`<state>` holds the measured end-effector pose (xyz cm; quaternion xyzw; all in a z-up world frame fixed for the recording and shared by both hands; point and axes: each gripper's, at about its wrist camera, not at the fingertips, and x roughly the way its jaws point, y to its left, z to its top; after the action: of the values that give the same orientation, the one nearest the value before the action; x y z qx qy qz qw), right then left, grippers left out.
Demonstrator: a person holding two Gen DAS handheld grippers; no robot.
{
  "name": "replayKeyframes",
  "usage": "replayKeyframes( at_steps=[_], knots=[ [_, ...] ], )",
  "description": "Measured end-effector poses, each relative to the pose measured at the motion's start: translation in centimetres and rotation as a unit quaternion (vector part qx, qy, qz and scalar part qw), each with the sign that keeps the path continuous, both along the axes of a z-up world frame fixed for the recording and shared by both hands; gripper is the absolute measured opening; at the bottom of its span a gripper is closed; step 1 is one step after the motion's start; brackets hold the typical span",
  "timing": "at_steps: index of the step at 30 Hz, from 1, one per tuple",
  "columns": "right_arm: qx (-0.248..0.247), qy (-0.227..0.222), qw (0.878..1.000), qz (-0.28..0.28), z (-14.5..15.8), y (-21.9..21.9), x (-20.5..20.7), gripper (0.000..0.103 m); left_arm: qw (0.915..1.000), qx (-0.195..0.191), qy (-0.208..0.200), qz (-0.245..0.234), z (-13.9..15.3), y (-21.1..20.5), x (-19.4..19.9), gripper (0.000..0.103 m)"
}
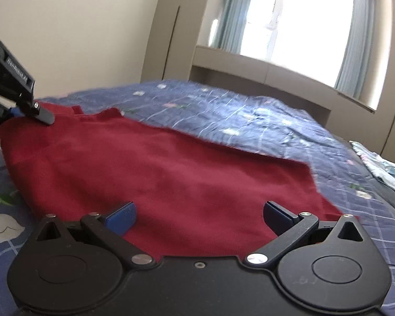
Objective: Fold small clothes
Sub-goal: 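Lift the held end with the left gripper and fold it over the sweater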
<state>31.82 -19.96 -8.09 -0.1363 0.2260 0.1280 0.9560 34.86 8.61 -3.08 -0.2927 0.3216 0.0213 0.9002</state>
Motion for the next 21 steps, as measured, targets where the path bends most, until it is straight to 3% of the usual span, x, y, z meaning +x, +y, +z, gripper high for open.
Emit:
replayKeyframes(
  at_steps=[5, 10, 15, 21],
  knots=[
    [-0.020, -0.001, 1.000, -0.023, 1.2, -3.7, -2.0, 0.102, 0.9963, 0.027, -0.046, -0.067, 3.9, -3.7, 1.1, 0.013],
    [-0.025, 0.002, 0.998, -0.060, 2.0, -7.9, -4.9, 0.102, 0.9849, 0.037, -0.084, -0.146, 7.1, -9.6, 2.2, 0.013],
    [-0.042, -0.001, 0.994, -0.097, 2.3, -11.4, -7.4, 0.102, 0.9657, 0.044, -0.108, -0.232, 8.8, -17.1, 2.7, 0.013],
    [-0.043, 0.009, 0.988, -0.146, 2.0, -15.3, -9.1, 0.102, 0.9378, 0.070, -0.082, -0.330, 7.3, -26.4, 2.7, 0.013]
  ],
)
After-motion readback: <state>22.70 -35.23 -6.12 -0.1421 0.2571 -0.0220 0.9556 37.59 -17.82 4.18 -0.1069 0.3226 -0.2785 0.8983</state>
